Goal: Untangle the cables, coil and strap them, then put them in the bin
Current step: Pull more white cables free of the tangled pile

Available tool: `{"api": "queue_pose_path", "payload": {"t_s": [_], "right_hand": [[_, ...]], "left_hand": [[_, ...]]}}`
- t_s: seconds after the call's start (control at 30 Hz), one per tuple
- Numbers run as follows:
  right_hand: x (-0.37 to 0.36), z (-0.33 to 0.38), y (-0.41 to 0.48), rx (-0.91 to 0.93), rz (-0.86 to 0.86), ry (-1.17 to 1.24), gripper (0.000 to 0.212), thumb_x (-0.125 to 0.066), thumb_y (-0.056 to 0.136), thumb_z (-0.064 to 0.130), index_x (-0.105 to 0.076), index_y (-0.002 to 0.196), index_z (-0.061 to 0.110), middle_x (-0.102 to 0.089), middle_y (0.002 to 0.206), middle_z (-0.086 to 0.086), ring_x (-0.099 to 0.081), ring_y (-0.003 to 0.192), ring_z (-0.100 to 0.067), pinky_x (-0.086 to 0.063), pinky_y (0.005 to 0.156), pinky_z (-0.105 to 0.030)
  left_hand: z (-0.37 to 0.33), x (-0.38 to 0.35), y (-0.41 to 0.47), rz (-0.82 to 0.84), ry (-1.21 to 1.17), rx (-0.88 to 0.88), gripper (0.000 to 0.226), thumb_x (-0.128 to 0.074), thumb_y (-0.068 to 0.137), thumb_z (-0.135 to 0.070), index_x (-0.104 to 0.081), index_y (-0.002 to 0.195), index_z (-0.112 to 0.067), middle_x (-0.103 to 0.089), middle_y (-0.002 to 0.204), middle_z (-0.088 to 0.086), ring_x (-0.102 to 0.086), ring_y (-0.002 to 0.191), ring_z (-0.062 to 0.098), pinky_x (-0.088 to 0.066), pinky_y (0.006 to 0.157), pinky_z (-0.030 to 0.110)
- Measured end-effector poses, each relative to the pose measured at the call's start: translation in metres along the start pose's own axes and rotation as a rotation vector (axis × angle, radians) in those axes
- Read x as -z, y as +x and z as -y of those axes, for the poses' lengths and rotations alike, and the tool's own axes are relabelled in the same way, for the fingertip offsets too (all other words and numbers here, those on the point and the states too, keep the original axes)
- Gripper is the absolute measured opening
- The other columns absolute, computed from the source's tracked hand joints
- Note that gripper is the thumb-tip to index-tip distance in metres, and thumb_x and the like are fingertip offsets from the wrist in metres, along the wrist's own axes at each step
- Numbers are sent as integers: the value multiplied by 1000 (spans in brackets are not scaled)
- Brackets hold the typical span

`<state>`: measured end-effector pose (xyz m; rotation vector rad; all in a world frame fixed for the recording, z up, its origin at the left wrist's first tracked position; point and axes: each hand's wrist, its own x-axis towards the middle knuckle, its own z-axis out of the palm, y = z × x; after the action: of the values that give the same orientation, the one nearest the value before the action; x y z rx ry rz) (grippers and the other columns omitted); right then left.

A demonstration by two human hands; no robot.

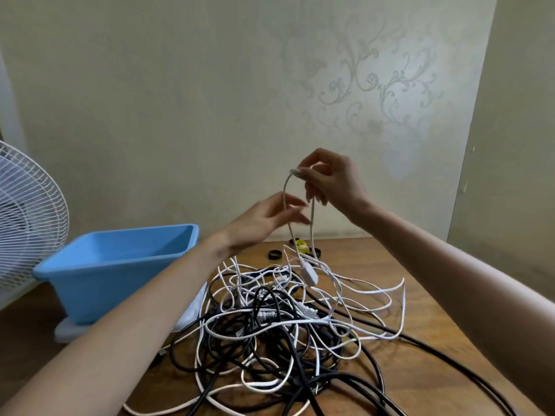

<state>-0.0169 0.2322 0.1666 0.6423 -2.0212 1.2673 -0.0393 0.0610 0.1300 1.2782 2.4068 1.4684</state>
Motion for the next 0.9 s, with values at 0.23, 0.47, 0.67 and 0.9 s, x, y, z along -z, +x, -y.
{"api": "queue_pose_path", "payload": {"t_s": [0.23, 0.47, 0.67, 0.9], "right_hand": [[25, -58, -33, -446, 602, -174, 55, -72, 72, 48, -55, 117, 21, -66, 108, -5, -59, 85, -14, -48, 69, -28], [42, -108, -89, -629, 789, -94, 22, -60, 92, 8, -67, 110, -2, -63, 67, 0, -57, 53, -5, -46, 55, -16], [72, -84, -70, -430, 278, -97, 16, -61, 91, 15, -74, 85, 6, -59, 59, -10, -47, 47, -9, -39, 48, -17], [61, -58, -59, -319, 215, -55, 14, -64, 89, 15, -70, 79, 6, -61, 54, -8, -46, 43, -10, -35, 43, -16]], "left_hand": [[6, -9, 5, -277, -297, 134, 34, -25, 105, -28, -44, 85, -9, -72, 71, 11, -50, 38, 13, -37, 37, 18], [19, 10, 12, -698, -426, 75, 35, -25, 105, -26, -44, 80, -11, -68, 57, 8, -29, 30, 7, -20, 32, 17], [28, 21, 12, -864, -431, 165, 33, -30, 101, -20, -44, 72, -13, -69, 57, 6, -30, 33, 6, -21, 32, 16], [33, -27, 27, -170, -55, 169, 39, -43, 92, -47, -62, 99, -13, -70, 94, 3, -55, 57, -1, -47, 67, 21]]}}
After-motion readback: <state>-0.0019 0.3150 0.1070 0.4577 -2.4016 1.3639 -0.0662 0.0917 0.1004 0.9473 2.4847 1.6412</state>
